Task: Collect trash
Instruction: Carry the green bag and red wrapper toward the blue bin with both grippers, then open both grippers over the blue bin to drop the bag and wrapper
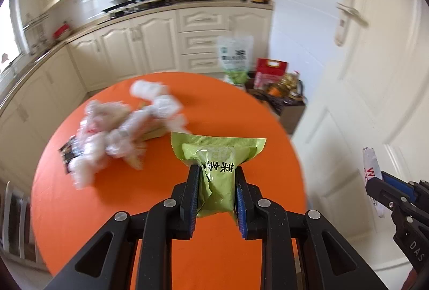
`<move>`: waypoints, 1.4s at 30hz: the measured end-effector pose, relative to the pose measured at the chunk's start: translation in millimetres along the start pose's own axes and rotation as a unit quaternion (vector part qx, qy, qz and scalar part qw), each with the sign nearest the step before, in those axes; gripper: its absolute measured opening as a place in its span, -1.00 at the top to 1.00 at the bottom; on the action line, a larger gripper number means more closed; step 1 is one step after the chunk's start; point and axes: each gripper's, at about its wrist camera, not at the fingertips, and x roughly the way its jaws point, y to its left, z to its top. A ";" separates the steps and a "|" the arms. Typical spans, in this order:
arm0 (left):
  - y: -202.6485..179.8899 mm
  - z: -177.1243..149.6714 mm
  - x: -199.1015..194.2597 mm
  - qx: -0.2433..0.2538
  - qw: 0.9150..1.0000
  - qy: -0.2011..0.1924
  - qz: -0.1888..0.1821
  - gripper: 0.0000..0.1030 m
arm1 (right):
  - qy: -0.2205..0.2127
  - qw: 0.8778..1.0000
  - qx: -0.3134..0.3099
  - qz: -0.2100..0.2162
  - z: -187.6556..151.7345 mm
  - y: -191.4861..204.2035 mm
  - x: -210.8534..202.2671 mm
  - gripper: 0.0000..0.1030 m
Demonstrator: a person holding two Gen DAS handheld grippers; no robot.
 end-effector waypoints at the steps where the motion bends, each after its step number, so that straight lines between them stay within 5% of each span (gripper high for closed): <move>1: -14.7 2.2 5.0 0.011 1.000 0.004 -0.010 0.61 | 0.000 1.000 0.008 -0.008 -1.7 -10.4 -1.9 0.70; 13: -133.1 30.5 84.6 0.099 0.989 0.067 -0.086 0.61 | 0.021 0.990 0.116 -0.079 -31.5 -143.3 -1.0 0.70; 27: -218.0 60.2 201.5 0.147 0.976 0.135 -0.091 0.51 | 0.074 0.978 0.169 -0.093 -46.1 -215.9 54.8 0.70; 30: -229.6 67.9 231.2 0.155 0.971 0.160 -0.091 0.34 | 0.083 0.976 0.177 -0.092 -44.9 -220.7 67.9 0.70; 32: -231.7 69.3 242.1 0.153 0.969 0.170 -0.095 -0.08 | 0.089 0.975 0.180 -0.091 -47.8 -222.9 73.0 0.70; 34: -232.7 75.8 251.3 0.150 0.970 0.168 -0.097 -0.22 | 0.093 0.975 0.180 -0.090 -48.2 -224.5 78.4 0.70; 42: -219.7 82.7 257.7 0.136 0.973 0.170 -0.075 -0.25 | 0.105 0.977 0.174 -0.071 -48.2 -219.5 92.8 0.69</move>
